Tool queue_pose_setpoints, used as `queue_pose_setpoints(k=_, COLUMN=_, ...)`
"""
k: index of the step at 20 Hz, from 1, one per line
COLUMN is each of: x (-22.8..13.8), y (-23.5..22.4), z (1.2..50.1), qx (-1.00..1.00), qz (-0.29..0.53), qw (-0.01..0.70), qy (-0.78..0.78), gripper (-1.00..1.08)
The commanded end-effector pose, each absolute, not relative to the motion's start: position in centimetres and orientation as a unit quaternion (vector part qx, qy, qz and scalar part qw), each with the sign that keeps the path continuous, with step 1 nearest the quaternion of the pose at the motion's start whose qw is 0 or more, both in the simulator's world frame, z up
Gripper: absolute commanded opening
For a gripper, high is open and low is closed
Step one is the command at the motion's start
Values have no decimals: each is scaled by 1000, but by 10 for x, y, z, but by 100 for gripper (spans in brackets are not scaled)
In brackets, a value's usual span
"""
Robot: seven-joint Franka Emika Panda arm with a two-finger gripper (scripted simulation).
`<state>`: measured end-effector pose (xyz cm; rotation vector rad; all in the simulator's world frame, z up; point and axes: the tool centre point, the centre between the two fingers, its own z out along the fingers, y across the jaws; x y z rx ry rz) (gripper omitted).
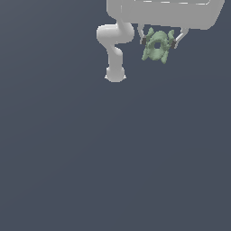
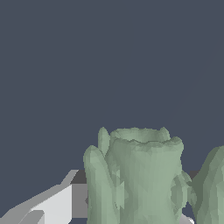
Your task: Pick up the object and move it to a goal position.
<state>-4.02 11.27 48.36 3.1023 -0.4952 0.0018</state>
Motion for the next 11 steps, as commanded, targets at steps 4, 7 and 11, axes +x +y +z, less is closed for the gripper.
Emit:
queue_pose_setpoints(k=4, x=-39, y=117, z=500, qx=987, qz=0, qw=0, qy=-158, gripper=-100)
queue_pose_setpoints(k=7, x=-38, y=118, z=505, qx=987, qz=0, qw=0, qy=-158, gripper=-100)
queue_pose_setpoints(k=11, x=-37, y=118, z=506, qx=987, qz=0, qw=0, qy=-158, gripper=-100)
